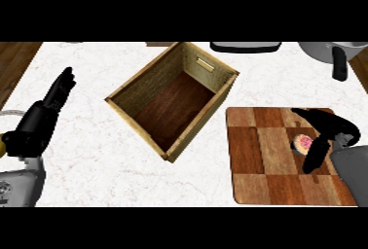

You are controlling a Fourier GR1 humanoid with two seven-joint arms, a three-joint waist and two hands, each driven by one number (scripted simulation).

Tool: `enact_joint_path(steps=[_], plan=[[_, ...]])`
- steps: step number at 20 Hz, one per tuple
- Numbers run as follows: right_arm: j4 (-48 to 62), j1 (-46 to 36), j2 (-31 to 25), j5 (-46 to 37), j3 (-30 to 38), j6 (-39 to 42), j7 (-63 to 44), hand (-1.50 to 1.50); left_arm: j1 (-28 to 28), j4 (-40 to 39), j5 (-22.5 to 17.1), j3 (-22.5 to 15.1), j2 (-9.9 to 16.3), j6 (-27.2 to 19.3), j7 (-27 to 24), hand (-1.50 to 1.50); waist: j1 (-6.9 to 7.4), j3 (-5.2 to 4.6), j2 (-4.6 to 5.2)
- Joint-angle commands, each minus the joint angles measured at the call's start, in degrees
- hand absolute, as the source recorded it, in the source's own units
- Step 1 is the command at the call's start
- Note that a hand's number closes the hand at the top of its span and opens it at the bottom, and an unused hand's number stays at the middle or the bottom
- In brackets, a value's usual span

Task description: Pick the cupcake from the cutting board and place it in the basket

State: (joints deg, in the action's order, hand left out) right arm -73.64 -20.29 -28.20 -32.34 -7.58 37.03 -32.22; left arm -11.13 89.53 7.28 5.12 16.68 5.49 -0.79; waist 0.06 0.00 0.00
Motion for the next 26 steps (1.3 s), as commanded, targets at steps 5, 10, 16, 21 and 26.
enact_joint_path(steps=[5, 10, 16, 21, 26], plan=[[3.9, 0.5, 0.0, -4.4, 3.1, 1.1, 4.1, -1.5, 1.4, 4.4, -0.7, 1.5, -0.4, 2.3, 3.9, 0.0, 0.13, 0.01, -0.03], [6.7, 2.9, 0.2, -7.2, 3.8, -1.4, 8.7, -1.5, 0.9, 2.9, 0.6, 2.1, -0.5, 2.9, 1.9, 0.0, 0.04, 0.01, 0.0], [7.6, 3.5, 3.9, -9.4, 3.5, -4.8, 10.7, 1.5, -2.0, 1.9, 1.7, 1.7, -2.0, 2.2, 4.3, 0.0, 0.01, 0.02, 0.03], [13.2, 0.6, 2.1, -13.8, 1.8, -8.1, 17.5, 1.5, -0.3, -1.9, 2.1, 3.5, -1.1, 2.5, -2.6, 0.0, 0.14, 0.01, 0.1], [8.4, 3.6, 6.5, -17.2, 1.6, -13.8, 11.2, 1.5, -1.5, -0.3, 1.5, 2.5, -2.1, 3.4, 0.5, 0.0, -0.25, -0.01, -0.04]])
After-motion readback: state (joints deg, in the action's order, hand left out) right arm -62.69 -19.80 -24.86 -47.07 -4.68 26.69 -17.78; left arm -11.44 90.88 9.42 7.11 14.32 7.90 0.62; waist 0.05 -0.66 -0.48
